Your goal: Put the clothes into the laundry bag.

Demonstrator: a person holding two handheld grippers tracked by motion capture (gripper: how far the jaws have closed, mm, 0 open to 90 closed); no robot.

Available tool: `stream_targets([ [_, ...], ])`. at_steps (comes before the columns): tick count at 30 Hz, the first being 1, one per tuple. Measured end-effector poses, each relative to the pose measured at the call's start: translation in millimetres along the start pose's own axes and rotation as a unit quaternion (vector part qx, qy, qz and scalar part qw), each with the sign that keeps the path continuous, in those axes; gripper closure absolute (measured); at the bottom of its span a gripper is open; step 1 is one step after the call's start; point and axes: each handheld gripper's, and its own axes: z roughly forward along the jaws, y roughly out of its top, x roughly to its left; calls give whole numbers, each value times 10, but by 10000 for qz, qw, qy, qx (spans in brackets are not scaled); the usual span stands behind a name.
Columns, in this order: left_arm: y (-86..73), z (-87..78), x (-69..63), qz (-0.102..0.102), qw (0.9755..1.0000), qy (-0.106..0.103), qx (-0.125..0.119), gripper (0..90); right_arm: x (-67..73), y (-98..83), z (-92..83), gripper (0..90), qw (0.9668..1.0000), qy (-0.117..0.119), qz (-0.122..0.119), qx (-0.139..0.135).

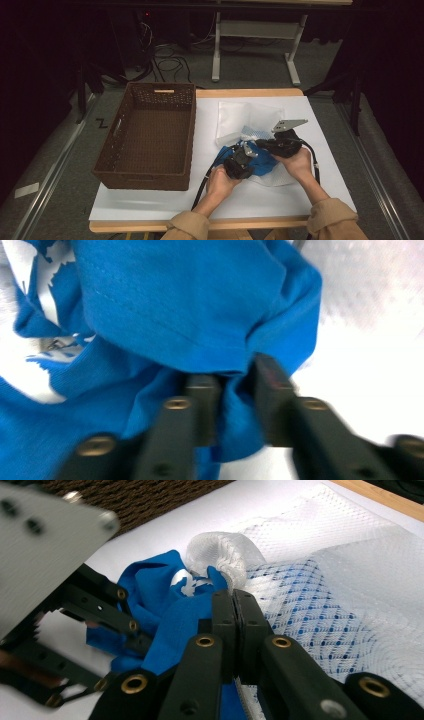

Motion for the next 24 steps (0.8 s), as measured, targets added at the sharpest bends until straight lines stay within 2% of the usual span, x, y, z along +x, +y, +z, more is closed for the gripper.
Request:
stream_targets([
  [2, 37, -36, 20, -78, 9998, -76, -149, 862, 12, 7, -5, 898, 10000, 7, -35, -38],
  [4, 96, -101, 38, -183, 9987, -171, -435, 871, 30, 24, -17, 898, 10000, 15, -55, -33],
  [7, 188, -156, 53, -211, 9973, -32, -704, 873, 43, 51, -30, 899, 9999, 18, -99, -100],
  [9, 231, -151, 88, -382, 9959, -15, -819, 874, 56, 70, -41, 899, 9999, 31, -85, -105],
  [11, 256, -116, 109, -507, 9945, 103, -909, 874, 67, 85, -50, 899, 9999, 29, -112, -110],
  [15, 285, 19, 160, -521, 9936, 483, -875, 870, 76, 70, -48, 899, 9999, 36, -114, -92],
  [16, 283, 66, 178, -598, 9933, 518, -847, 867, 66, 58, -39, 899, 9999, 37, -139, -83],
  [18, 273, 140, 204, -606, 9936, 583, -752, 843, 48, 31, -24, 899, 9999, 39, -130, -59],
  [19, 267, 176, 213, -605, 9936, 623, -717, 817, 45, 20, -19, 899, 10000, 49, -52, 0],
  [24, 256, 152, 191, -593, 9946, 502, -695, 664, 2, -29, 2, 899, 10000, 35, 14, -13],
])
